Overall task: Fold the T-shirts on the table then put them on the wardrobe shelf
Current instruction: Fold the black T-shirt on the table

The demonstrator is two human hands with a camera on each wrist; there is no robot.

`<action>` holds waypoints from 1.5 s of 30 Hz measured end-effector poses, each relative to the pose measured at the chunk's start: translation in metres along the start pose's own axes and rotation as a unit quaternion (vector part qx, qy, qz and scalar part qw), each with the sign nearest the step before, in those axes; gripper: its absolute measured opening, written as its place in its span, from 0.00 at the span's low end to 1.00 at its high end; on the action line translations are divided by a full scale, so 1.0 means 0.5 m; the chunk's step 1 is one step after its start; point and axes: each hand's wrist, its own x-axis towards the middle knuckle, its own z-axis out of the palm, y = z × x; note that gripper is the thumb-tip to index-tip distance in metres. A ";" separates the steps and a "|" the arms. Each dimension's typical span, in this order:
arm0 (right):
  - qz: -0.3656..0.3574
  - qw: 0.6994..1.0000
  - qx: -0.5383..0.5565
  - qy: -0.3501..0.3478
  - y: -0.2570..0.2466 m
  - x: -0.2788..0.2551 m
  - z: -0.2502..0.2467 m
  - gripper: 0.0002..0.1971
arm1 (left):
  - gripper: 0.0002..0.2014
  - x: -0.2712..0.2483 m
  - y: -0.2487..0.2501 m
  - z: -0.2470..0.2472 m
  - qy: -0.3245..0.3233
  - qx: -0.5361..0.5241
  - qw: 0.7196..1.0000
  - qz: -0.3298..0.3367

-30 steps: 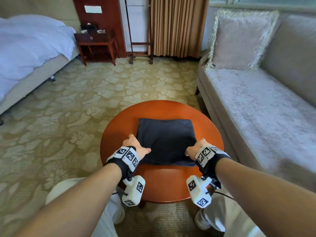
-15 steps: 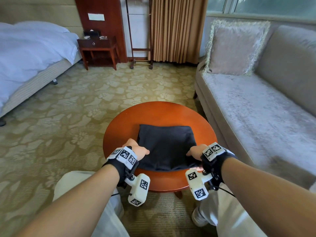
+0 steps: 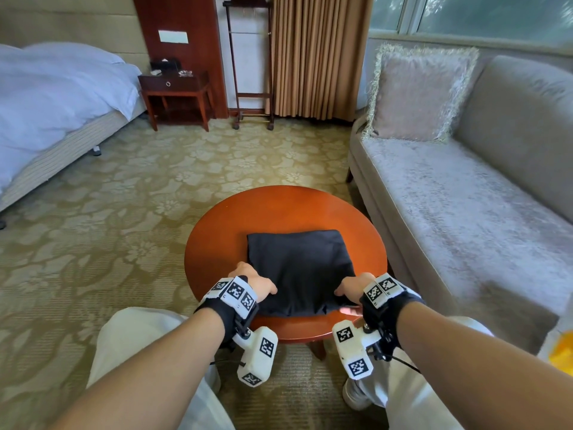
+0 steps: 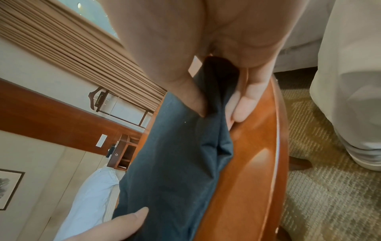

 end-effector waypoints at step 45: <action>-0.115 0.960 0.183 -0.179 0.009 -0.024 -0.058 0.08 | 0.27 0.032 -0.068 -0.073 -0.083 -0.338 0.902 0.254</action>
